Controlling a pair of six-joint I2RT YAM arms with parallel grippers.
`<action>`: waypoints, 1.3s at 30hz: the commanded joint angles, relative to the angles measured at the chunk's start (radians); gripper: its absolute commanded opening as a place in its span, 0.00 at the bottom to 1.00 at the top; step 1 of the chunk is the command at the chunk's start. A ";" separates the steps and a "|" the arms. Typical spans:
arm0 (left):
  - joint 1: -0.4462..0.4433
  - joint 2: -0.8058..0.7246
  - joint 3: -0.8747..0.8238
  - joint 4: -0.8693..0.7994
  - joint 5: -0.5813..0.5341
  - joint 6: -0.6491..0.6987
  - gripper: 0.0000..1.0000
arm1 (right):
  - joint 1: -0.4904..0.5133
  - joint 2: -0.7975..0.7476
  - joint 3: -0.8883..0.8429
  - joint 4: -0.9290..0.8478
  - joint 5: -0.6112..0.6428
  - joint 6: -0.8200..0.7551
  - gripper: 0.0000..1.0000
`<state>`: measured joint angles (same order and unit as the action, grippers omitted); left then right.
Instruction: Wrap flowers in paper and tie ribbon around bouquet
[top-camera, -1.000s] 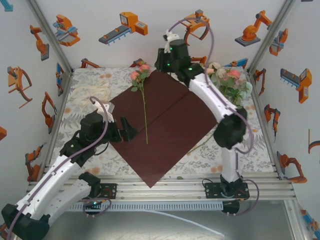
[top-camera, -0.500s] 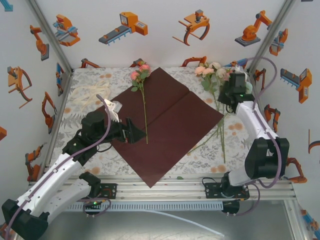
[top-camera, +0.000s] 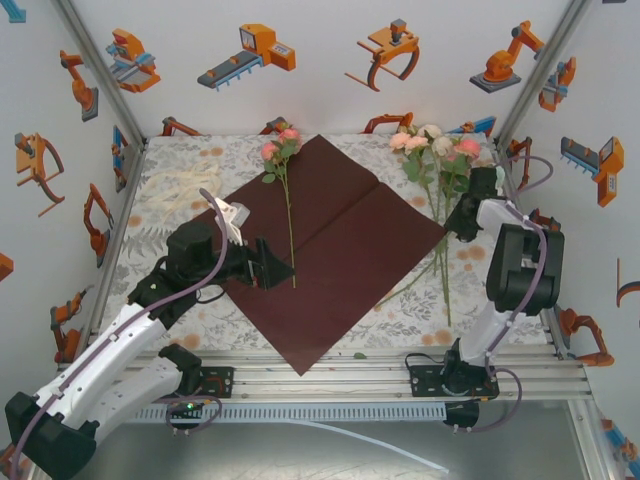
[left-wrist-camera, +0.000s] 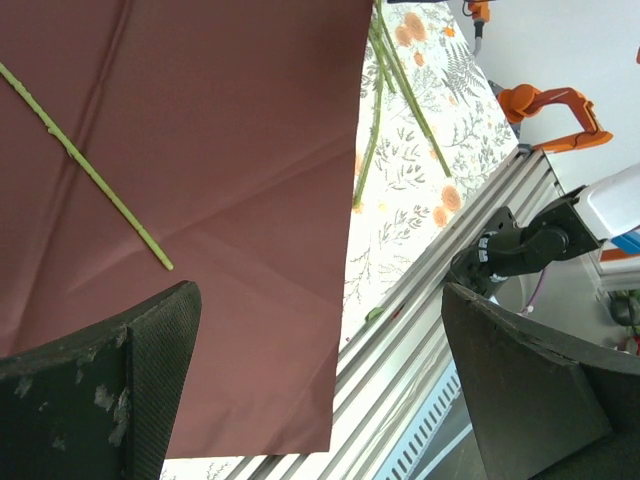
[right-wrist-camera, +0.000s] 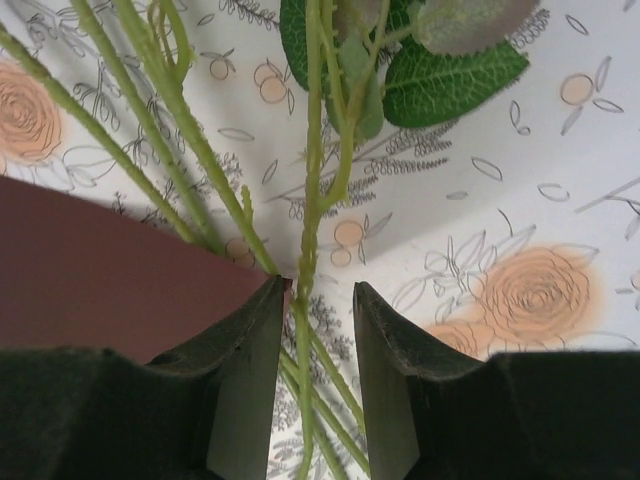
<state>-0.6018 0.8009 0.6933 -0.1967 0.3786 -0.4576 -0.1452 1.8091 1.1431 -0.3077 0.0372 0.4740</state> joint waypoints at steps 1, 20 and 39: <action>-0.007 -0.003 0.004 -0.010 -0.010 0.031 0.97 | -0.021 0.027 0.057 0.035 -0.008 0.015 0.34; -0.009 0.016 0.024 -0.073 -0.169 0.021 0.97 | -0.030 -0.184 0.148 -0.031 0.093 -0.114 0.00; -0.003 -0.034 0.022 -0.291 -0.616 -0.180 0.97 | 0.522 0.043 0.630 -0.005 -0.091 -0.124 0.00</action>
<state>-0.6033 0.7845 0.6937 -0.4442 -0.1841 -0.6003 0.3237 1.7477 1.6825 -0.3298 -0.0025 0.3477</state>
